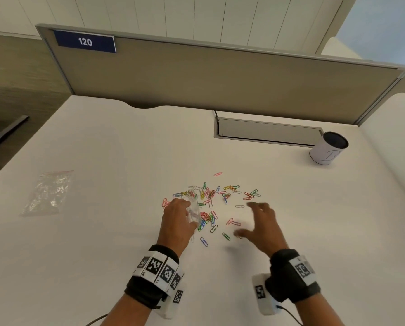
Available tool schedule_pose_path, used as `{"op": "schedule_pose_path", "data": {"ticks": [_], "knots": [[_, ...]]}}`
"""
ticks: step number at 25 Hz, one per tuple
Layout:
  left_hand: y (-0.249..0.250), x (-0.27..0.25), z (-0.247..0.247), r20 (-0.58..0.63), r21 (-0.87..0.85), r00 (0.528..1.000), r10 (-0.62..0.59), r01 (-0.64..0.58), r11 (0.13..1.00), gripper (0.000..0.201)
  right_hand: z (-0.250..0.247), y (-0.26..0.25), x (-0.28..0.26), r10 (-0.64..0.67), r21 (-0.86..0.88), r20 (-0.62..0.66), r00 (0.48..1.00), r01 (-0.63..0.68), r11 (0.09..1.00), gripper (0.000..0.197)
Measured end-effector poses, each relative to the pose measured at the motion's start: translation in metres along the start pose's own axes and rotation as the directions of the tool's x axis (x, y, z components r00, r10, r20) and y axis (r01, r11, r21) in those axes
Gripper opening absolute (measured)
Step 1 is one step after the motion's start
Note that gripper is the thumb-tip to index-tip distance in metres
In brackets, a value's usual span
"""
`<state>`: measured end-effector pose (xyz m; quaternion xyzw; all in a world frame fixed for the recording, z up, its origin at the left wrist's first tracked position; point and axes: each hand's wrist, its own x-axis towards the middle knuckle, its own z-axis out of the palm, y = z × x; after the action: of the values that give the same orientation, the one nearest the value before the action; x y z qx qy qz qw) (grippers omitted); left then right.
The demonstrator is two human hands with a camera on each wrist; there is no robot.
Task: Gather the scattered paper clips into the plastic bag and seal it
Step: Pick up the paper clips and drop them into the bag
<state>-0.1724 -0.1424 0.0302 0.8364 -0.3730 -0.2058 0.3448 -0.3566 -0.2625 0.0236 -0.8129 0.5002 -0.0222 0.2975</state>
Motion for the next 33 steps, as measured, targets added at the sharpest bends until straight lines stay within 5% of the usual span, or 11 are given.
{"op": "schedule_pose_path", "data": {"ticks": [2,6,12,16,20,26,33], "knots": [[-0.001,0.000,0.003,0.005,0.000,1.000,-0.003,0.003,1.000,0.051,-0.002,0.036,-0.001,0.180,-0.074,0.058,0.982,-0.175,0.982,0.099],[0.000,0.000,0.006,0.011,0.011,1.000,-0.005,0.005,1.000,0.052,0.010,0.052,0.008,0.262,-0.043,0.051,0.964,-0.260,0.965,0.069],[-0.003,-0.002,0.000,0.006,0.006,1.000,-0.024,0.024,1.000,0.053,0.017,0.034,0.057,0.063,0.082,-0.028,0.998,-0.060,0.995,0.053],[-0.006,-0.005,-0.011,-0.001,0.018,0.999,-0.045,0.045,0.999,0.053,0.005,0.034,0.093,0.006,-0.128,0.047,0.999,0.000,0.992,0.051],[-0.006,-0.006,-0.018,-0.009,0.037,0.998,-0.056,0.057,0.998,0.056,0.022,0.025,0.073,-0.109,-0.224,0.120,0.987,0.134,0.965,0.050],[-0.012,-0.009,-0.027,-0.013,0.057,0.998,-0.064,0.065,0.996,0.053,0.028,0.033,0.038,-0.177,-0.268,0.275,0.945,0.252,0.930,0.096],[-0.017,-0.020,-0.033,-0.018,0.062,0.997,-0.069,0.070,0.996,0.053,0.046,0.044,0.041,-0.339,-0.208,0.065,0.938,0.345,0.915,0.029]]}}
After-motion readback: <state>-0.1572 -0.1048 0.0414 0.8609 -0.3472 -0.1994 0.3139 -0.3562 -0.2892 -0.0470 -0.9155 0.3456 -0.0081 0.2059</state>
